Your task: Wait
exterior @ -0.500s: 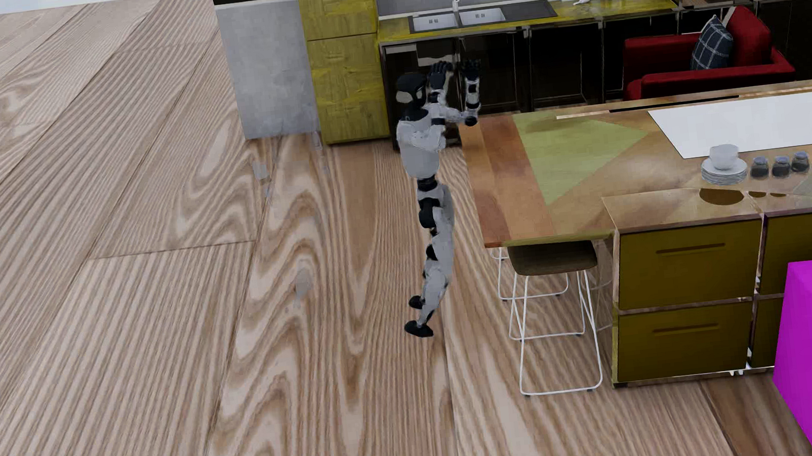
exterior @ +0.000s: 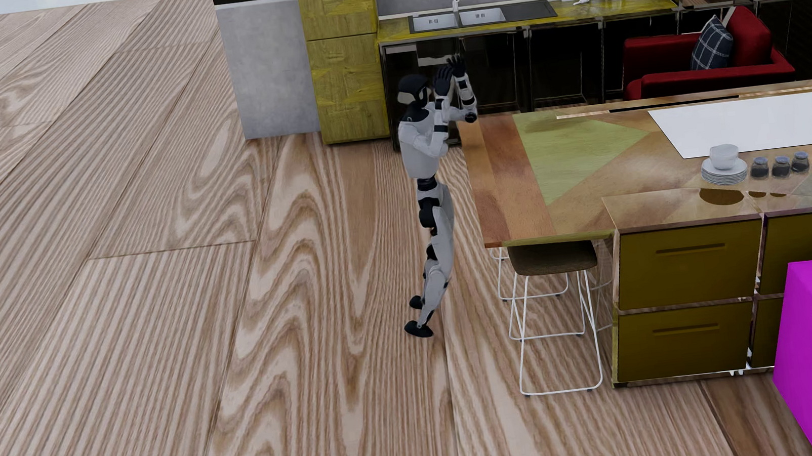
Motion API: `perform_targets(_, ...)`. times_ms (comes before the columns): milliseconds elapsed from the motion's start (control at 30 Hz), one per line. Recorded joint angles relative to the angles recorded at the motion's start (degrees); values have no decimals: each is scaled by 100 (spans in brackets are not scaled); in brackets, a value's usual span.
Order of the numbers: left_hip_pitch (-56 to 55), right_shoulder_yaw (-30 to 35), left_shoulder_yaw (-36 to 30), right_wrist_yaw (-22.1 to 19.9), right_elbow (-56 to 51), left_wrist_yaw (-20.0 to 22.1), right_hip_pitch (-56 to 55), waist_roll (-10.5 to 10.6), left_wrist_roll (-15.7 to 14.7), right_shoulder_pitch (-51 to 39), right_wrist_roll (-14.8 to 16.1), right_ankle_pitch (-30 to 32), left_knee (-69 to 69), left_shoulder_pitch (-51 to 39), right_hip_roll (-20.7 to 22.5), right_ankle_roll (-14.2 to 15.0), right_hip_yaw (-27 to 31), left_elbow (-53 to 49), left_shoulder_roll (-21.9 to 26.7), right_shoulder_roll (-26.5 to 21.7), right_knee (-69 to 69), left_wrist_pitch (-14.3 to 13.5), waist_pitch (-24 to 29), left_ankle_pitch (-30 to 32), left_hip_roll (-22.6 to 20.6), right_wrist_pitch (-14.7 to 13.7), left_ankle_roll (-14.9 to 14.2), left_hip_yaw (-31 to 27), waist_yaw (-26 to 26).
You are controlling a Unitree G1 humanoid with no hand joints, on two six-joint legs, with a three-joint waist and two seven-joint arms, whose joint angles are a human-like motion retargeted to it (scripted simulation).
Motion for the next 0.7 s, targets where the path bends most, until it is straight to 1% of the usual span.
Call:
perform_targets(100,-72,-55,-46,0,-28,0,-68,19,0,184,0,100,23,134,8,0,0,-22,-37,-55,18,0,-40,21,20,0,0,0,55)
perform_targets(133,-113,-75,-17,0,-151,0,-100,16,0,467,0,168,37,330,17,0,0,-84,-18,-131,5,0,-61,45,23,0,0,0,78)
perform_targets(167,-152,-73,-39,0,-345,0,-126,20,0,935,0,224,44,723,22,0,0,-181,7,-230,-10,0,-98,67,26,0,0,0,87)
perform_targets(200,-181,-20,-160,0,-596,0,-148,20,0,1582,0,275,19,1288,31,0,0,-327,30,-348,-22,0,-136,112,38,0,0,0,99)
perform_targets(233,-192,83,-379,0,-835,0,-158,-6,0,2434,0,326,-32,2037,39,0,0,-489,68,-440,-43,0,-171,186,50,0,0,0,95)
perform_targets(267,-186,330,-725,0,-988,0,-166,-47,0,3420,0,365,-121,2943,48,0,0,-613,103,-485,-62,0,-205,300,64,0,0,0,89)
perform_targets(300,-190,709,-1199,0,-966,0,-191,-97,0,4466,0,392,-203,3895,65,0,0,-591,67,-479,-74,0,-230,446,83,0,0,0,96)
perform_targets(333,-204,1084,-1655,0,-729,0,-242,-148,0,5535,0,436,-285,4838,88,0,0,-326,-33,-413,-81,0,-250,620,101,0,0,0,127)
perform_targets(367,-235,1377,-1951,0,-234,0,-325,-192,0,6501,0,508,-347,5741,114,0,0,162,-194,-272,-77,0,-267,792,122,0,0,0,164)
perform_targets(400,-273,1631,-2206,0,468,0,-411,-244,0,7281,0,589,-386,6542,134,0,0,830,-402,-72,-63,0,-282,946,143,0,0,0,193)
perform_targets(433,-292,1779,-2363,0,1262,0,-482,-295,0,7880,0,658,-421,7147,159,0,0,1613,-601,165,-41,0,-269,1090,167,0,0,0,216)
perform_targets(467,-316,1958,-2394,0,2117,0,-561,-352,0,8277,0,715,-457,7605,185,0,0,2426,-779,360,-6,0,-258,1233,200,0,0,0,221)
perform_targets(500,-322,2122,-2485,0,2874,0,-637,-369,0,8506,0,793,-508,7890,213,0,0,3245,-929,486,40,0,-212,1410,233,0,0,0,244)
perform_targets(567,-403,2411,-2745,0,4200,0,-877,-375,0,8651,0,956,-577,8106,255,0,0,4682,-1091,617,164,0,-125,1781,293,0,0,0,309)
perform_targets(633,-526,2846,-3330,0,5302,0,-1118,-359,0,8531,0,981,-603,8025,241,0,0,5871,-1097,640,320,0,-90,2004,338,0,0,0,317)
perform_targets(700,-564,3208,-3923,0,6130,0,-1236,-335,0,8369,0,747,-641,7877,230,0,0,6779,-1084,627,465,0,-34,2128,365,0,0,0,316)
